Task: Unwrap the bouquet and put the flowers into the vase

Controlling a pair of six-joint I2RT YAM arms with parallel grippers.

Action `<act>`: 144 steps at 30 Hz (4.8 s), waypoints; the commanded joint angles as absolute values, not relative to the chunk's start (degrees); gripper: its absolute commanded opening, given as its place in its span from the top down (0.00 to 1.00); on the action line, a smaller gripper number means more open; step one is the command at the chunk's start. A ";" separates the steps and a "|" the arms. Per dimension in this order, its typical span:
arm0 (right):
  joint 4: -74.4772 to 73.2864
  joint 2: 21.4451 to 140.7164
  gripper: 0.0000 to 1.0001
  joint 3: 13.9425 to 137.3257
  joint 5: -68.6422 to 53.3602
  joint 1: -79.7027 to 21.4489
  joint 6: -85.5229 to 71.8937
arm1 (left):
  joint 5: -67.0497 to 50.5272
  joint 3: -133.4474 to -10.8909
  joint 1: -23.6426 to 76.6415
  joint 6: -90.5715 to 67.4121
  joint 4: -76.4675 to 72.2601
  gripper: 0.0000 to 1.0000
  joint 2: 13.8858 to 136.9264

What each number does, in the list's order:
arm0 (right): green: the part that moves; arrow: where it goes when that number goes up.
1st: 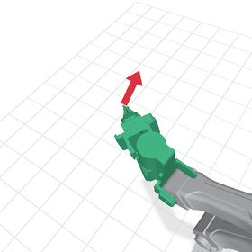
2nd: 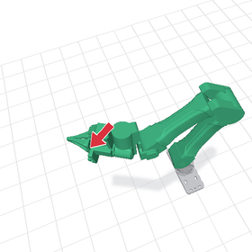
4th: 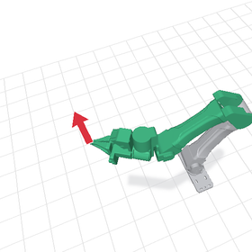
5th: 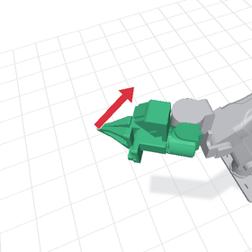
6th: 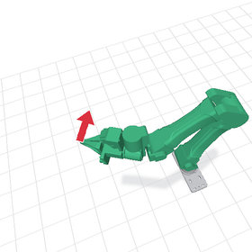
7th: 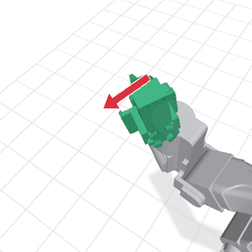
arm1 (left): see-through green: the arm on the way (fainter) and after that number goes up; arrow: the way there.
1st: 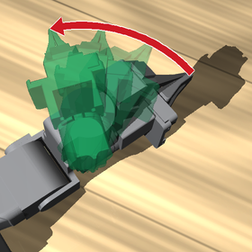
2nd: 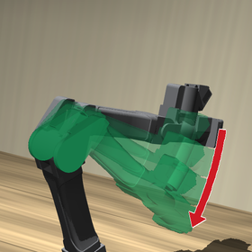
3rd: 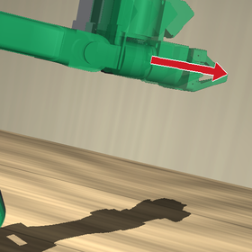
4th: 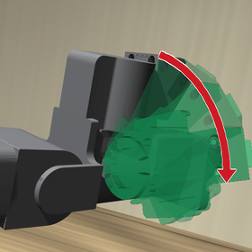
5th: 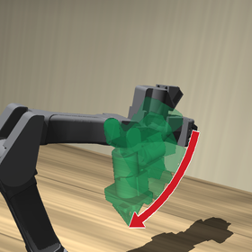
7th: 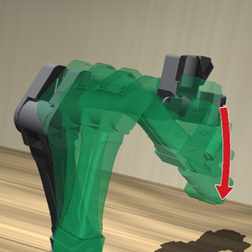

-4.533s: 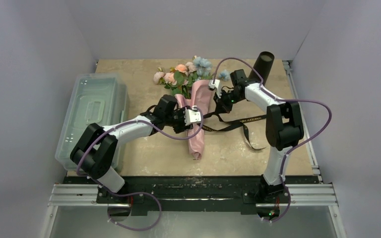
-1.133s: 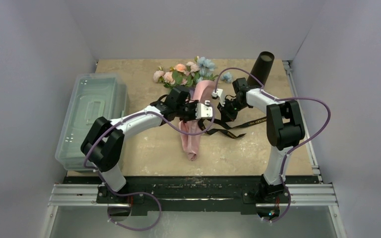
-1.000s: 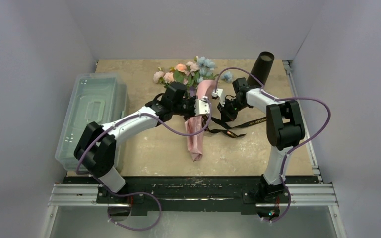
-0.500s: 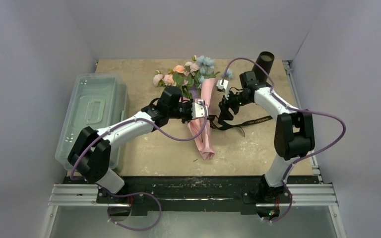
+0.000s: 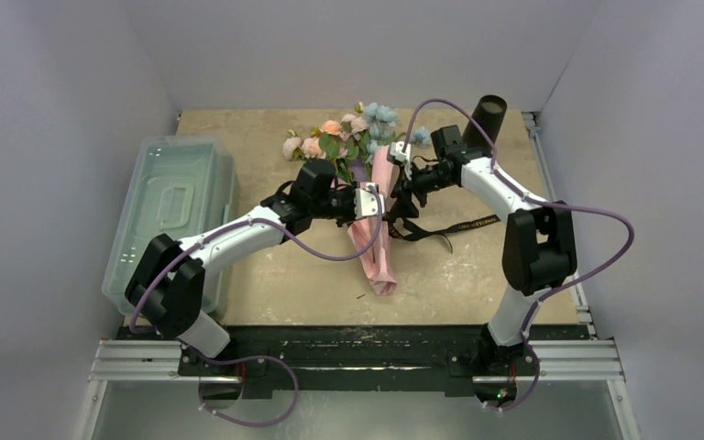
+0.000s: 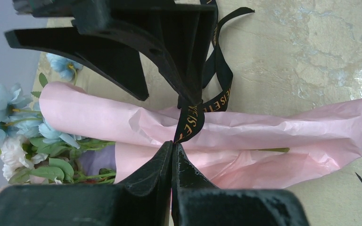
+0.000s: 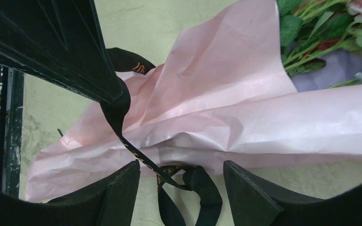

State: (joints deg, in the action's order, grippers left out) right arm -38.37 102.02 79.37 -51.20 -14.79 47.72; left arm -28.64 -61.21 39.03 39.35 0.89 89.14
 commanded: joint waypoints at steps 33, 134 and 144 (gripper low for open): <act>-45.01 99.54 1.00 88.21 -64.92 -16.17 37.73 | -27.44 -54.11 35.45 43.26 -3.82 0.76 81.67; -22.50 104.58 0.30 99.51 -62.51 -17.31 1.17 | -2.17 -57.61 36.74 33.14 15.69 1.00 71.17; -36.81 100.94 0.26 95.46 -60.25 -7.74 10.99 | -35.49 -70.79 34.32 27.99 21.68 0.22 84.71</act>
